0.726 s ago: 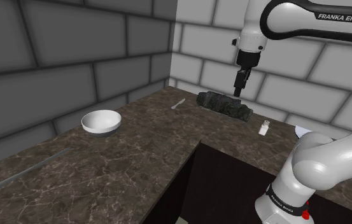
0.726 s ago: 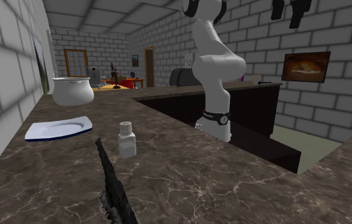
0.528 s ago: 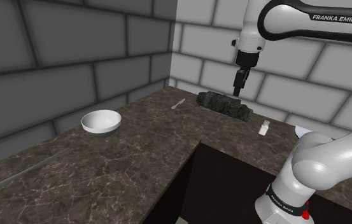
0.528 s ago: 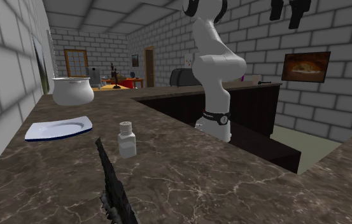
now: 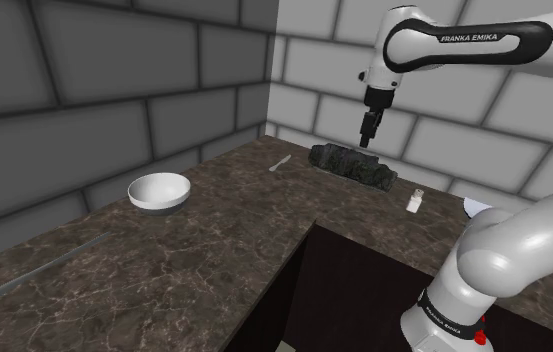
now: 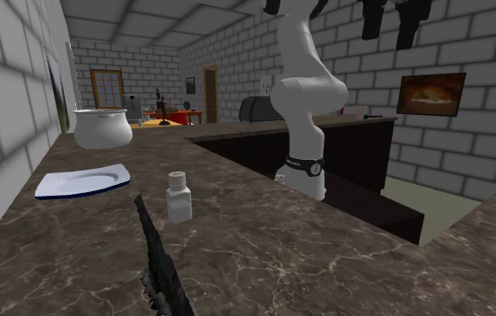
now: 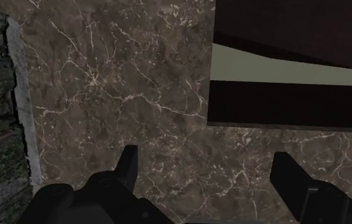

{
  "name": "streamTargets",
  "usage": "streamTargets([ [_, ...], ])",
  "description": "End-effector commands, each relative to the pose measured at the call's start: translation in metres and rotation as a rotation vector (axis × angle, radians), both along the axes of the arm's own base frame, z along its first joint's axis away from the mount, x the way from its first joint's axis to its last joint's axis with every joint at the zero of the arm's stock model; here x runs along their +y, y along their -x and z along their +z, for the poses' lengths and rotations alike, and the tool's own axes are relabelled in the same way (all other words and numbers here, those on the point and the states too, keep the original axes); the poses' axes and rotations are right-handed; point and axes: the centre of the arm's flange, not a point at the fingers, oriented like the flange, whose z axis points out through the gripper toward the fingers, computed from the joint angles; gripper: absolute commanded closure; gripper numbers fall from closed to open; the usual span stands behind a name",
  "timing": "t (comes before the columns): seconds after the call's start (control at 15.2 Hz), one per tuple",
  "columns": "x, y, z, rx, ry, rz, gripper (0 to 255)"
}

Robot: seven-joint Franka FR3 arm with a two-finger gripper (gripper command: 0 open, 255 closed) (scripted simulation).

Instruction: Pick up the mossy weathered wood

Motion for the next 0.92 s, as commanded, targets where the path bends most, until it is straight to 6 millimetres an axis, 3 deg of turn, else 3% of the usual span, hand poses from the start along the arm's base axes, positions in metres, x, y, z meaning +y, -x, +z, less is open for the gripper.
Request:
streamTargets([
  [0.0,-0.023,-0.011,-0.008,-0.001,-0.013,0.001,0],
  [0.86,-0.174,-0.094,-0.069,-0.002,-0.097,0.005,0],
])
